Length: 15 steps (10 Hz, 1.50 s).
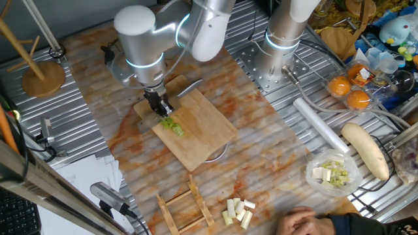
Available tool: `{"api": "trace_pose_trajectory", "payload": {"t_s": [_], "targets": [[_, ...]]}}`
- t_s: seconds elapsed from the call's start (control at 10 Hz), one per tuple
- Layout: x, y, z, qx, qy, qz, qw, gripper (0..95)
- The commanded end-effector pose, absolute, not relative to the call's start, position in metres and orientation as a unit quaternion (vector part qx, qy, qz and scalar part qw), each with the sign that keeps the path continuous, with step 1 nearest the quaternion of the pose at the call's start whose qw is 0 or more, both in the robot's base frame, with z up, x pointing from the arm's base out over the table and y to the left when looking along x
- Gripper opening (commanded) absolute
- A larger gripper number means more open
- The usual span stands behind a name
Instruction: Chop the scallions
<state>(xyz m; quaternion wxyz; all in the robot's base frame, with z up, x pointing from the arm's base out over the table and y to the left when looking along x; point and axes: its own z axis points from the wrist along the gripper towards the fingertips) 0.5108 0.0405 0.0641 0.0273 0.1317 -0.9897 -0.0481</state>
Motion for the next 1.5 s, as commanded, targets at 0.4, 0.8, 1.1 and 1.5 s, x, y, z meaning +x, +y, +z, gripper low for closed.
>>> {"api": "trace_pose_trajectory", "payload": {"t_s": [0.4, 0.8, 1.1, 1.5], "targets": [[0.5101, 0.0427, 0.069, 0.118, -0.988, -0.09, 0.038, 0.0], [0.5101, 0.0427, 0.069, 0.111, -0.99, -0.087, 0.029, 0.0], [0.5101, 0.0427, 0.069, 0.11, -0.99, -0.087, 0.028, 0.0], [0.5101, 0.0441, 0.0676, 0.113, -0.99, -0.082, 0.03, 0.0]]}}
